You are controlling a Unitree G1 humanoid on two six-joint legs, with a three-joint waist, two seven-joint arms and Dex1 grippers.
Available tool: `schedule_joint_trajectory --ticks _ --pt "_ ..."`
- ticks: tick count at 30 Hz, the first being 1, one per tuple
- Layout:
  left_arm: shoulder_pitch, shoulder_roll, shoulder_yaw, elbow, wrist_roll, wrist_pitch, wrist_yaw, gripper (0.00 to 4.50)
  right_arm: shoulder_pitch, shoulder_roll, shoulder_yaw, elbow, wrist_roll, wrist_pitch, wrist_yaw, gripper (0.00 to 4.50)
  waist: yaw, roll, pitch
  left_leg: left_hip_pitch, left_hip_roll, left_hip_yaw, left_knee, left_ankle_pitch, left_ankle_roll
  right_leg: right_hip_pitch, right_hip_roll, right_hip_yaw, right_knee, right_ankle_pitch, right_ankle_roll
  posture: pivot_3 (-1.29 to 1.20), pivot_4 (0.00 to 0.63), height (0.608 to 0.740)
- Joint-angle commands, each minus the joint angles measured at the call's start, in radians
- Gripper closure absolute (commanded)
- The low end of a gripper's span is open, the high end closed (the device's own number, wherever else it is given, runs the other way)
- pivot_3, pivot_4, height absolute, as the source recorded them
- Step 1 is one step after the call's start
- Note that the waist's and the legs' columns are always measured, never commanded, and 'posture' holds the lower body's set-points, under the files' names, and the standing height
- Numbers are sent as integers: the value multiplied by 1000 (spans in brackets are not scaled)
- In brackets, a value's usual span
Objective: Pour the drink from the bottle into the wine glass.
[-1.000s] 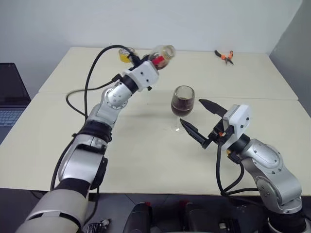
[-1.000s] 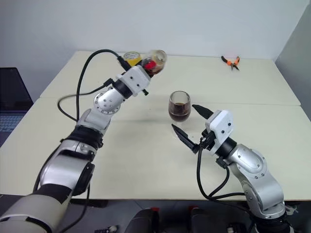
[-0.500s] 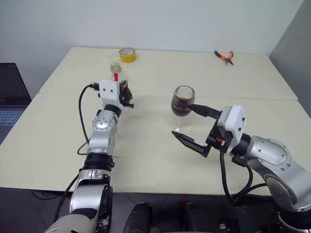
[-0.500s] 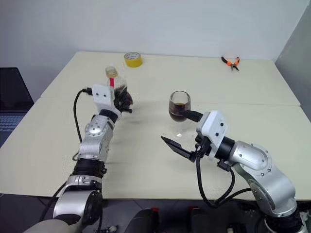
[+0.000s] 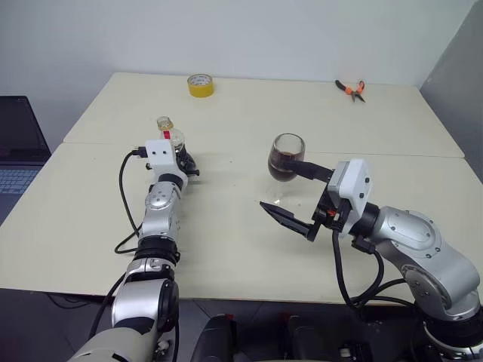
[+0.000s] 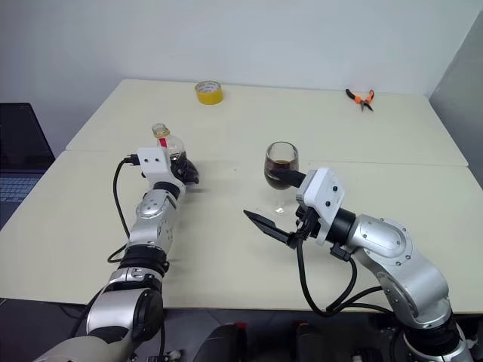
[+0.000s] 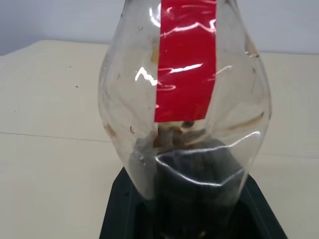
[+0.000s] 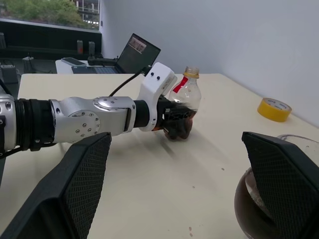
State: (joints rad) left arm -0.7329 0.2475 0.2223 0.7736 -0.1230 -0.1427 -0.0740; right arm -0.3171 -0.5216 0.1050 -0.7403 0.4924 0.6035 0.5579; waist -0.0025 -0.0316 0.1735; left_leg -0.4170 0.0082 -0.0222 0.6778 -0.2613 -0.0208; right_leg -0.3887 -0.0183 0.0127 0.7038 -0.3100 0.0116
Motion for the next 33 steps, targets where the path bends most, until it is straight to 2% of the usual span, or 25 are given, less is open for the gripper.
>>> schedule_joint_trajectory --ticks 1,3,14,21,26,29,33 --pt "-33 9 -8 25 16 -53 -3 3781 -2 8 4 -18 -5 -18 -5 0 0 0 0 0 0 0 0 0 0 0 0 0 0 0 0 0 150 740" --pt "-35 10 -8 36 21 -63 -2 3781 0 9 5 -19 -5 -18 -5 0 0 0 0 0 0 0 0 0 0 0 0 0 0 0 0 0 150 740" --pt "66 8 -20 -119 11 -59 -41 102 35 8 -7 -28 -7 -36 0 0 0 0 0 0 0 0 0 0 0 0 0 0 0 0 0 0 150 740" --pt "281 10 -7 -497 -34 112 -49 21 166 -18 -58 -34 -63 -108 -9 0 0 0 -1 0 1 0 -1 0 0 0 0 1 0 0 0 0 150 740" --pt "451 14 -30 -767 10 238 -16 21 338 29 -84 59 -119 -256 -15 0 0 0 -2 0 1 0 -1 0 0 1 0 1 0 0 0 0 150 740" --pt "532 17 -64 -865 59 263 -14 21 386 134 -117 187 -173 -381 -100 0 0 -1 -2 1 1 0 -1 0 0 2 0 1 0 0 0 0 150 740" --pt "577 5 -87 -896 58 256 -36 21 365 250 -154 321 -229 -491 -197 0 0 1 -4 3 1 0 -2 0 0 3 0 1 -1 0 0 0 150 740"
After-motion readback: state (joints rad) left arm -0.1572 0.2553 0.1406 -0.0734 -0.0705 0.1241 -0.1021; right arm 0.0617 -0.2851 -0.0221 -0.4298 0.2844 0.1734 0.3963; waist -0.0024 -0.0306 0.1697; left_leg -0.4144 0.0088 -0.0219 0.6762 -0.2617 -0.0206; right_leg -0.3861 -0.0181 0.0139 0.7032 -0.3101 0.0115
